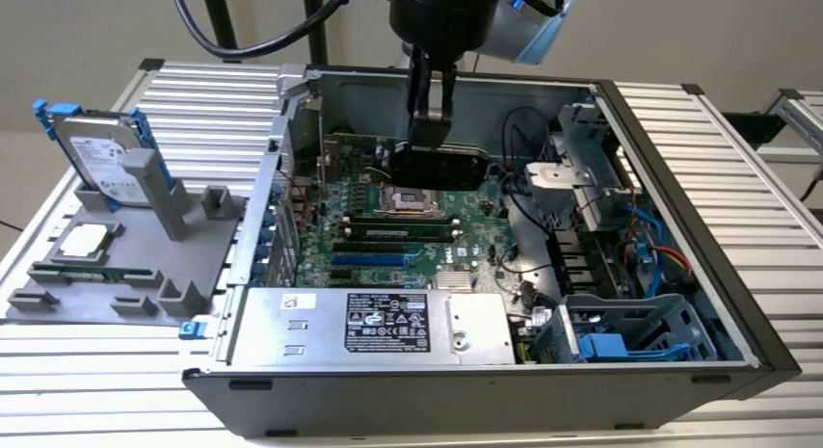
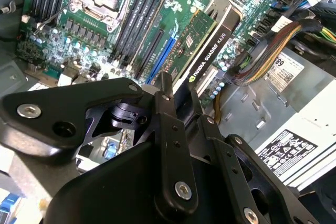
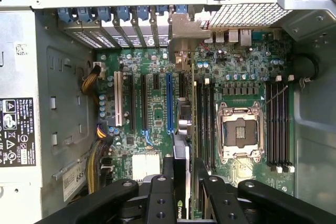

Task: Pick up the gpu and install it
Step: 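Insert the gpu into the slot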

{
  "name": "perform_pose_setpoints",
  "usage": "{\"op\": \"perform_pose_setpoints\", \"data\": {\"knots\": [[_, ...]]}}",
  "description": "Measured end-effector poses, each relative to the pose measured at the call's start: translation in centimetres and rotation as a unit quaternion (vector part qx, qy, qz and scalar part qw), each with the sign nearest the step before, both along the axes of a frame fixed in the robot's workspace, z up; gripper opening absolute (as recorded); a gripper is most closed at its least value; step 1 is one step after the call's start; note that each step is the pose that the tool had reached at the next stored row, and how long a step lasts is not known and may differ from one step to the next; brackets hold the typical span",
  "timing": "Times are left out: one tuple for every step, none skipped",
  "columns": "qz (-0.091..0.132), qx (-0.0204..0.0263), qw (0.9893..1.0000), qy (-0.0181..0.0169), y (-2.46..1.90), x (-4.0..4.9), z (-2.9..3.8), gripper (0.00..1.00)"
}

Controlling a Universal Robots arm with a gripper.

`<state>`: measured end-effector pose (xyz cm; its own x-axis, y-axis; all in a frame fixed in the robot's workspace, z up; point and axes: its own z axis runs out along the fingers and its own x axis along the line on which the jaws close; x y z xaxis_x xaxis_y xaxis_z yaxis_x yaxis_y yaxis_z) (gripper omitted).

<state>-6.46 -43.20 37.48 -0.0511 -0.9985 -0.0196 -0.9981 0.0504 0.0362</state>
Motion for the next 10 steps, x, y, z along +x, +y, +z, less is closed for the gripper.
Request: {"op": "perform_pose_setpoints", "data": {"knots": [[0.0,0.0,1.0,0.0,0.0,0.0,0.0,0.0],[0.0,-0.0001,1.0,0.0,0.0,0.0,0.0,0.0],[0.0,-0.0001,1.0,0.0,0.0,0.0,0.0,0.0],[0.0,-0.0001,1.0,0.0001,0.0,0.0,0.0,0.0],[0.0,-0.0001,1.0,0.0,0.0,0.0,0.0,0.0],[0.0,-0.0001,1.0,0.0,0.0,0.0,0.0,0.0],[0.0,-0.0001,1.0,0.0,0.0,0.0,0.0,0.0],[0.0,-0.0001,1.0,0.0,0.0,0.0,0.0,0.0],[0.0,-0.0001,1.0,0.0001,0.0,0.0,0.0,0.0],[0.0,-0.0001,1.0,0.0,0.0,0.0,0.0,0.0]]}}
